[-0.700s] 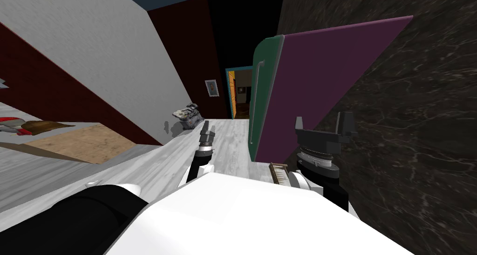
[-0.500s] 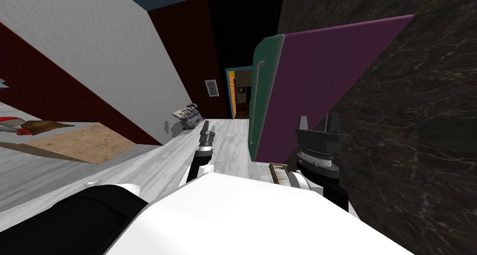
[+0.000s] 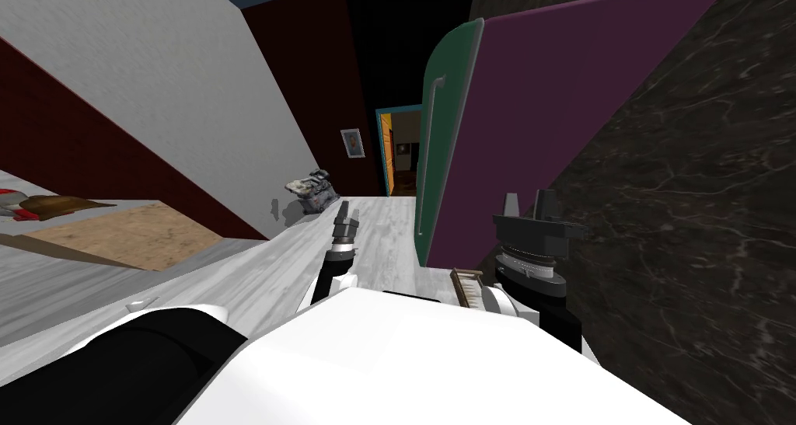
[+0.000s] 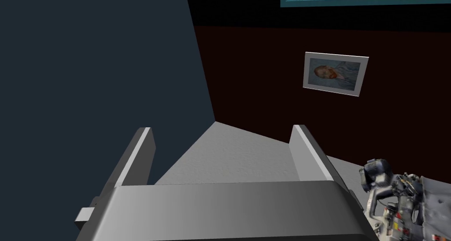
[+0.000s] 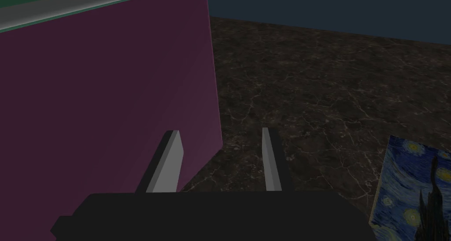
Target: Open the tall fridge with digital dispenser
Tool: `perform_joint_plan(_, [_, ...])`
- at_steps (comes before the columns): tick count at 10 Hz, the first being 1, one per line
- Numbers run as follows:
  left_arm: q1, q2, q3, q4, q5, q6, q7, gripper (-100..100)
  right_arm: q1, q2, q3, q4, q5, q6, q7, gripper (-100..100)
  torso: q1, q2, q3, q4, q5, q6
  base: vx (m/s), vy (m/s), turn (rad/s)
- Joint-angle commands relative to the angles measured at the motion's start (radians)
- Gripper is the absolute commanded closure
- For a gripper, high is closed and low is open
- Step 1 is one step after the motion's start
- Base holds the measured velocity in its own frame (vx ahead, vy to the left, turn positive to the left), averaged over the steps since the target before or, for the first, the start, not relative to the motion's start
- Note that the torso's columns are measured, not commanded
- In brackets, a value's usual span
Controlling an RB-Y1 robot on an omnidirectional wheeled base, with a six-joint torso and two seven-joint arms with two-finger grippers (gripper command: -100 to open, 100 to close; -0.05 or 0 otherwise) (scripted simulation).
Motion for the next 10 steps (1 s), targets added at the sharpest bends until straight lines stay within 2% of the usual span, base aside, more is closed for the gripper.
perform_joint_plan(1, [0.000,0.000,0.000,0.000,0.000,0.000,0.000,0,0.000,0.000,0.000,0.000,0.000,0.000,0.000,0,0.000,0.074,-0.148,0.074,0.000,0.000,0.000,0.000,0.000])
perform_joint_plan(2, [0.000,0.000,0.000,0.000,0.000,0.000,0.000,0,0.000,0.000,0.000,0.000,0.000,0.000,0.000,0,0.000,0.148,-0.295,0.148,0.000,0.000,0.000,0.000,0.000])
perform_joint_plan(3, [0.000,0.000,0.000,0.000,0.000,0.000,0.000,0,-0.009,-0.035,0.004,-0.005,-0.018,-0.007,0.001,-100,0.000,0.221,-0.443,0.221,0.000,0.000,0.018,0.006,0.014])
perform_joint_plan(5, [0.000,0.000,0.000,0.000,0.000,0.000,0.000,0,-0.030,-0.077,0.015,-0.015,-0.063,-0.025,0.003,-100,0.001,0.263,-0.532,0.264,0.000,0.000,0.032,0.018,0.020])
perform_joint_plan(8, [0.000,0.000,0.000,0.000,0.000,0.000,0.000,0,-0.083,-0.124,0.041,-0.033,-0.156,-0.070,0.006,-100,0.000,0.267,-0.537,0.268,0.000,0.000,0.064,0.020,0.036])
perform_joint_plan(9, [0.000,0.000,0.000,0.000,0.000,0.000,0.000,0,-0.083,-0.124,0.041,-0.033,-0.176,-0.070,0.006,-100,0.000,0.267,-0.537,0.268,0.000,0.000,0.054,0.016,0.015])
perform_joint_plan(10, [0.000,0.000,0.000,0.000,0.000,0.000,0.000,0,-0.105,-0.136,0.051,-0.039,-0.209,-0.090,0.007,-100,0.000,0.269,-0.536,0.268,0.000,0.000,0.052,0.015,0.026])
